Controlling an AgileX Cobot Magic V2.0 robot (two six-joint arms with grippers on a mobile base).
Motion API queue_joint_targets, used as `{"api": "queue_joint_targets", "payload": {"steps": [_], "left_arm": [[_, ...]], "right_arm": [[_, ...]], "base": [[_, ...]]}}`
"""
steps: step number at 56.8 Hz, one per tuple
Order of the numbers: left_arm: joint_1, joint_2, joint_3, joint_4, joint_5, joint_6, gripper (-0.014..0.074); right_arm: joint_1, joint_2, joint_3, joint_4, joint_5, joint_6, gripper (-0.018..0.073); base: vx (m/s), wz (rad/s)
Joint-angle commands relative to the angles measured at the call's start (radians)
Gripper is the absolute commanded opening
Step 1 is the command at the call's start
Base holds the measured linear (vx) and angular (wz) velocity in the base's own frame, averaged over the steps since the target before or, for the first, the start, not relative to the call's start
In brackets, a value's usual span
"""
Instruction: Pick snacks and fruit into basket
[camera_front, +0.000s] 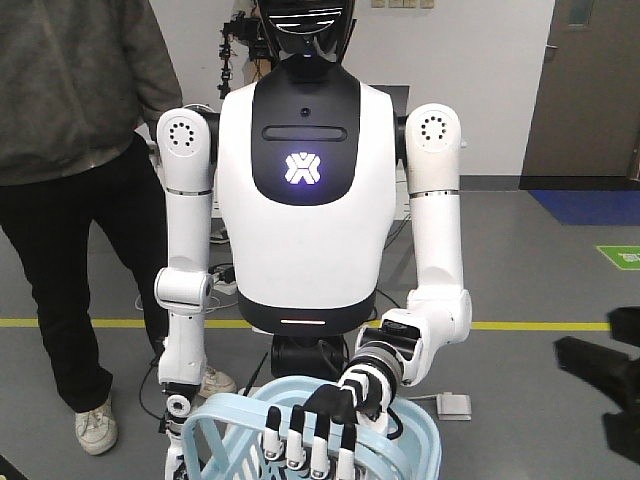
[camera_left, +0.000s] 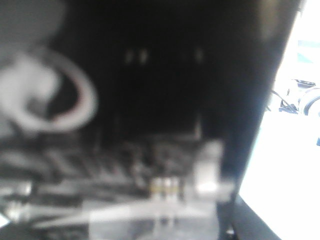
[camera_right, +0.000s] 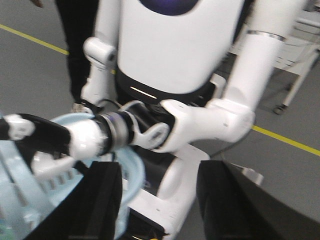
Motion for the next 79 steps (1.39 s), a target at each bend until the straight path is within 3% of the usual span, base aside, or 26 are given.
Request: {"api": "queue_joint_targets", "payload": {"steps": [1, 7, 45, 54, 60, 68, 73, 79], "left_arm": [[0.000, 0.001, -0.034, 0.003, -0.102, -0.001, -0.0003], [0.000, 0.001, -0.034, 0.003, -0.102, -0.001, -0.0003], [0.000, 0.001, -0.034, 0.001, -0.116, -0.003, -0.0003], [0.000, 0.001, -0.034, -0.079, -0.113, -0.003, -0.0003], [-0.004, 0.004, -0.035, -0.227, -0.140, -0.003, -0.0003], [-0.005, 0.027, -0.035, -0.547, -0.029, 0.017, -0.0003], [-0.005, 0.067, -0.035, -0.733, 0.072, 0.085, -0.0003], [-0.005, 0.144, -0.035, -0.982, 0.155, 0.225, -0.0002]], "right_arm": [[-0.108, -0.037, -0.032, -0.013, -0.026, 0.015, 0.0400], [-0.162, -0.063, -0.032, 0.007, -0.047, 0.056, 0.0400], [-0.161, -0.066, -0.032, 0.008, -0.042, 0.058, 0.0400], [-0.161, -0.066, -0.032, 0.008, -0.042, 0.058, 0.0400], [-0.161, -0.066, -0.032, 0.008, -0.042, 0.058, 0.0400], [-0.161, -0.066, -0.032, 0.008, -0.042, 0.058, 0.0400], [-0.161, -0.066, -0.032, 0.008, -0.042, 0.058, 0.0400], [-0.161, -0.066, -0.032, 0.008, -0.042, 0.058, 0.0400]], "base": [[0.00, 0.00], [0.00, 0.00], [0.00, 0.00], [0.00, 0.00], [0.00, 0.00], [0.00, 0.00], [0.00, 0.00], [0.00, 0.00]]}}
